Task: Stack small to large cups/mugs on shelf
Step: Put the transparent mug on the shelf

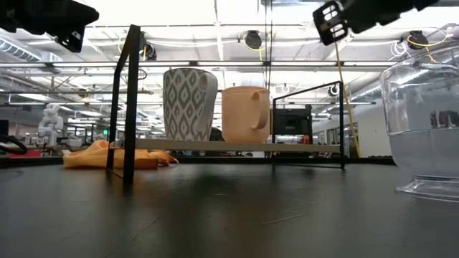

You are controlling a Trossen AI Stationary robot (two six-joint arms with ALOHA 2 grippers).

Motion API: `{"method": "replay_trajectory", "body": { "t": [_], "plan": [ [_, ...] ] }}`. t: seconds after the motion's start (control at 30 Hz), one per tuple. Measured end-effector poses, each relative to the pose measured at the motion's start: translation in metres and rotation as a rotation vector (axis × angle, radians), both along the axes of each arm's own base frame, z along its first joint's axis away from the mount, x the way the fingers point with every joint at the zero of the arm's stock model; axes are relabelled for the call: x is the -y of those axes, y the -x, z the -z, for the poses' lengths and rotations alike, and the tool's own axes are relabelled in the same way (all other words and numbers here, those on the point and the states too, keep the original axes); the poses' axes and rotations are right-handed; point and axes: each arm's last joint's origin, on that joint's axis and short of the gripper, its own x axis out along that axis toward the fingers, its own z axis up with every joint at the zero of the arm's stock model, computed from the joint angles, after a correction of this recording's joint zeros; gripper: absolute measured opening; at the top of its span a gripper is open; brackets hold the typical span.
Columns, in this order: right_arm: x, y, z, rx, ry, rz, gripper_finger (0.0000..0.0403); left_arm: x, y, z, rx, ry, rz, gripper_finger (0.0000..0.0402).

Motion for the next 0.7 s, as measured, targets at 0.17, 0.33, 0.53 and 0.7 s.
{"method": "replay_trajectory", "body": {
  "t": [0.17, 0.33, 0.53, 0.7],
  "plan": [
    [-0.01, 0.004, 0.015, 0.065, -0.042, -0.032, 0.0, 0.0, 0.0, 0.0, 0.002, 0.003, 0.0, 0.0031],
    [-0.019, 0.008, 0.021, 0.14, -0.116, -0.028, 0.0, 0.0, 0.0, 0.0, 0.002, 0.002, 0.0, 0.0031],
    [-0.02, 0.016, 0.04, 0.086, -0.148, 0.07, 0.0, 0.0, 0.0, 0.001, -0.012, 0.006, -0.001, 0.0031],
    [-0.02, 0.017, 0.041, 0.066, -0.18, 0.11, 0.0, 0.0, 0.0, 0.001, -0.013, 0.006, -0.001, 0.0031]
  ]
}}
